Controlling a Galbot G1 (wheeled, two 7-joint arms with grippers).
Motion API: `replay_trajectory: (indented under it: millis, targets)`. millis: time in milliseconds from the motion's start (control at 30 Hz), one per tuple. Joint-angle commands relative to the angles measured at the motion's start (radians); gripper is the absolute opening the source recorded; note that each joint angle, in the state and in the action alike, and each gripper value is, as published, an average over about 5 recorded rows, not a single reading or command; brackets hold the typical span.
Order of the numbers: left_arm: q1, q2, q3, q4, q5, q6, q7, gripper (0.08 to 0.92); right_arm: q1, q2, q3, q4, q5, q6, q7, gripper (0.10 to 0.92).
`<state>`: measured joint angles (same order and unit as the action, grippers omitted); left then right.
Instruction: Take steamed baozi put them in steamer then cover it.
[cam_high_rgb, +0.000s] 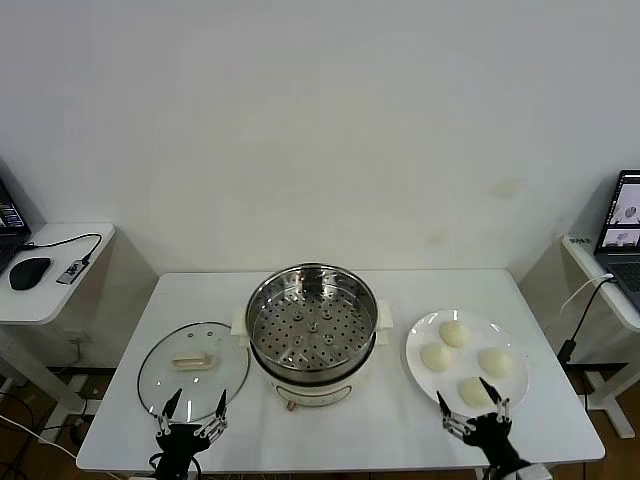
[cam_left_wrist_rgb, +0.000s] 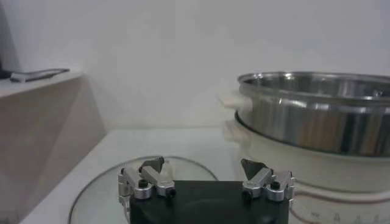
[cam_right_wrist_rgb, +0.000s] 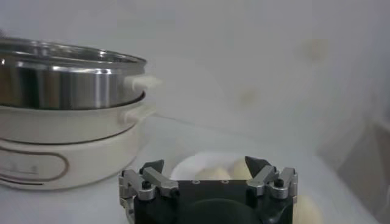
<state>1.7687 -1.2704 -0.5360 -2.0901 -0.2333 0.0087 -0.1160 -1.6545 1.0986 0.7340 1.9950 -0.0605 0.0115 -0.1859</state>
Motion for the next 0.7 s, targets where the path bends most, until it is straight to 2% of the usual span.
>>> replay_trajectory:
  millis: [33,167,333,567,700]
  targets:
    - [-0.019,0.014,-0.001,-0.003,0.004,-0.002,0.004,0.823,0.163,-0.231,0.053,-0.035,-0.26,-0.049,-0.119,0.823]
    - [-0.022,0.022,-0.001,-0.003,0.008,0.001,0.008,0.823,0.243,-0.346,0.043,-0.082,-0.299,-0.049,-0.247,0.823]
    - [-0.025,0.021,0.004,0.006,0.042,-0.002,0.003,0.823,0.384,-0.514,-0.016,-0.178,-0.349,-0.176,-0.444,0.823]
    - [-0.031,0.015,0.002,0.013,0.071,-0.005,-0.021,0.823,0.658,-0.671,-0.291,-0.294,-0.273,-0.21,-0.696,0.823]
    - [-0.028,0.012,0.0,0.009,0.08,-0.001,-0.034,0.823,0.898,-0.704,-0.551,-0.383,-0.212,-0.205,-0.766,0.823]
